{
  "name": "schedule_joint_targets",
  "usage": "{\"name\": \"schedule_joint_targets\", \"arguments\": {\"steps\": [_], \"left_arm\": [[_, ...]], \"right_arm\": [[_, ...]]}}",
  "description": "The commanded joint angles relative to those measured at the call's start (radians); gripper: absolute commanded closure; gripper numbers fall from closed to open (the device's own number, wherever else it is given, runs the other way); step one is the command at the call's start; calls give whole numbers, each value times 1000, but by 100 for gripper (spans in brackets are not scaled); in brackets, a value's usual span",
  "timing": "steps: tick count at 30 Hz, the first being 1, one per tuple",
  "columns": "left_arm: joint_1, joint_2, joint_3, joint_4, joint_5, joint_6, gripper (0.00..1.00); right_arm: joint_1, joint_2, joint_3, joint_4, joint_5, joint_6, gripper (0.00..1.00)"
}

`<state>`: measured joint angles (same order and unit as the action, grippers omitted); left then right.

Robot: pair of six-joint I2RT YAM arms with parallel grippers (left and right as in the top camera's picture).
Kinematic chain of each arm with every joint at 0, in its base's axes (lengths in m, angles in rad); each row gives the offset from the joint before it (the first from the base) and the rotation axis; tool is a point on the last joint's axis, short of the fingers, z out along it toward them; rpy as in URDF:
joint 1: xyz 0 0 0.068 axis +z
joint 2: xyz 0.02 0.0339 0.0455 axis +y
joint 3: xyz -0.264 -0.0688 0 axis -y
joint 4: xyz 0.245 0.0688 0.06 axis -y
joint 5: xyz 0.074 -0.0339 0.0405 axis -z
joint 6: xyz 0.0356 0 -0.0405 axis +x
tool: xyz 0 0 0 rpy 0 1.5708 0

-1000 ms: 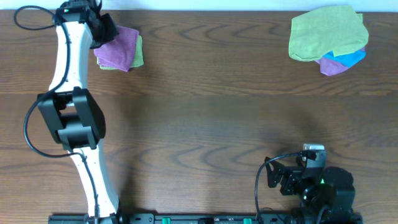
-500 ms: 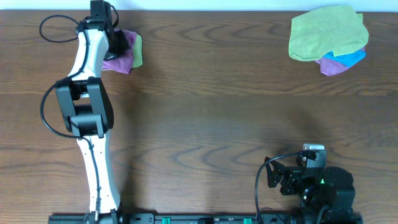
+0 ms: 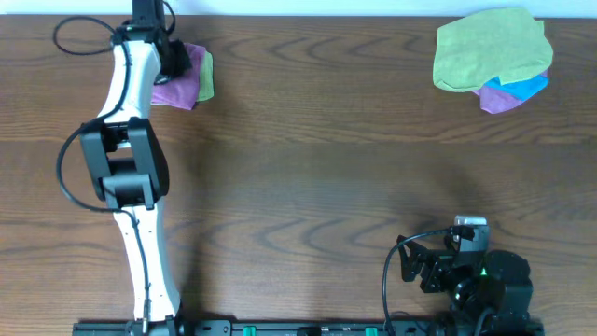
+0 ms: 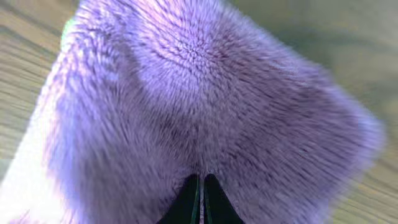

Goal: Fold the cloth
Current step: 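Adjust the purple cloth on the stack and open the left gripper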

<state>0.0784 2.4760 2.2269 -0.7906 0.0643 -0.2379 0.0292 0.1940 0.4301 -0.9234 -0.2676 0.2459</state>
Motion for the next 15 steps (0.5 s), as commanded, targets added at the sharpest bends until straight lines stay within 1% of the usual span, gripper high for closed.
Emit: {"name": "schedule_joint_targets", "arguments": {"steps": [1,5,6,7,9,10,12,13,14,15], "left_arm": [[7,-127,35,-16,-24,26,95],[6,-174,35,-73,-24,34,94],[6,-183,35,-97,-24,34,92],[6,-191,35,-119,-24,36,89],[6,-202,35,-154,-24,39,79],[6,-209,35,-175,-24,40,71],[6,-221,35,-209,-23,40,52],[6,-229,35,-228,-23,40,35],[5,-235,35,-241,-21,40,23],[5,-243,35,-255,-19,40,5]], "right_arm": [[-6,-6,-2,-2,10,11,1],[-6,-6,-2,-2,10,11,1],[-6,-6,-2,-2,10,11,1],[-6,-6,-2,-2,10,11,1],[-6,-6,-2,-2,10,11,1],[-6,-6,-2,-2,10,11,1],[-6,-6,-2,-2,10,11,1],[-6,-6,-2,-2,10,11,1],[-6,-6,-2,-2,10,11,1],[-6,-6,-2,-2,10,11,1]]}}
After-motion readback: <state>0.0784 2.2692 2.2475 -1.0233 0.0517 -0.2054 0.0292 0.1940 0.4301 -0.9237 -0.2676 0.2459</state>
